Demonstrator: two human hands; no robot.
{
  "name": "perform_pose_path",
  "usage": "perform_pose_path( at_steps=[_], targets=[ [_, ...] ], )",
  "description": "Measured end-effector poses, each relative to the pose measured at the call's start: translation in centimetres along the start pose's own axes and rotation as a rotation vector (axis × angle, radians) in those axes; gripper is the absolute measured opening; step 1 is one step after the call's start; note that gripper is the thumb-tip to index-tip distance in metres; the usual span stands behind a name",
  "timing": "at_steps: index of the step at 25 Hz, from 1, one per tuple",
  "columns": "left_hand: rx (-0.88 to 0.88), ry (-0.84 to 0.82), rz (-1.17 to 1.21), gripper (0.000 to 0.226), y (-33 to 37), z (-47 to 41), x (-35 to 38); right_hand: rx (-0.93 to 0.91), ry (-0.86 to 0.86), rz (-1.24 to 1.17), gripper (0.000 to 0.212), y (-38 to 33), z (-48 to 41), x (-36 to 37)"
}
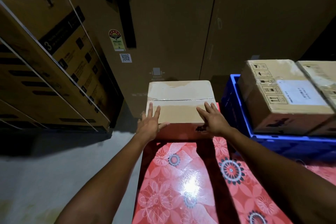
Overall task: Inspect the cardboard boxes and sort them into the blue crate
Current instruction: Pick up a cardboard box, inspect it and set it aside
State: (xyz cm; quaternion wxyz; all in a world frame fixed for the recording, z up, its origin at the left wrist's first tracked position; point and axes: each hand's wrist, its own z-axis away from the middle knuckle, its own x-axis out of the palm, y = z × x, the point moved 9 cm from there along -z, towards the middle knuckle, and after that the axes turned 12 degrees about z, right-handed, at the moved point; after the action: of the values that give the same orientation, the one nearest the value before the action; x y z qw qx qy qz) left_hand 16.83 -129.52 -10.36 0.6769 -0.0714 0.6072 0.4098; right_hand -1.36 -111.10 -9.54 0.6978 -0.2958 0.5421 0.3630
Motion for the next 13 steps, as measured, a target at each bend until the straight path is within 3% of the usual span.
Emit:
perform_pose_path(
  at_steps=[5,9,13],
  targets=[
    [0.044,-0.037,-0.018,0.085,1.9,1.6,-0.5,0.031,0.037,-0.227,0.090,0.0,2.7,-1.9],
    [0.311,0.120,0.029,0.078,8.3,3.9,-3.3,0.103,0.209,-0.393,0.091,1.5,7.1,-5.2],
    [0.652,0.286,0.153,0.071,20.1,8.0,-7.0,0.139,0.516,-0.516,0.087,4.6,14.4,-12.3]
  ],
)
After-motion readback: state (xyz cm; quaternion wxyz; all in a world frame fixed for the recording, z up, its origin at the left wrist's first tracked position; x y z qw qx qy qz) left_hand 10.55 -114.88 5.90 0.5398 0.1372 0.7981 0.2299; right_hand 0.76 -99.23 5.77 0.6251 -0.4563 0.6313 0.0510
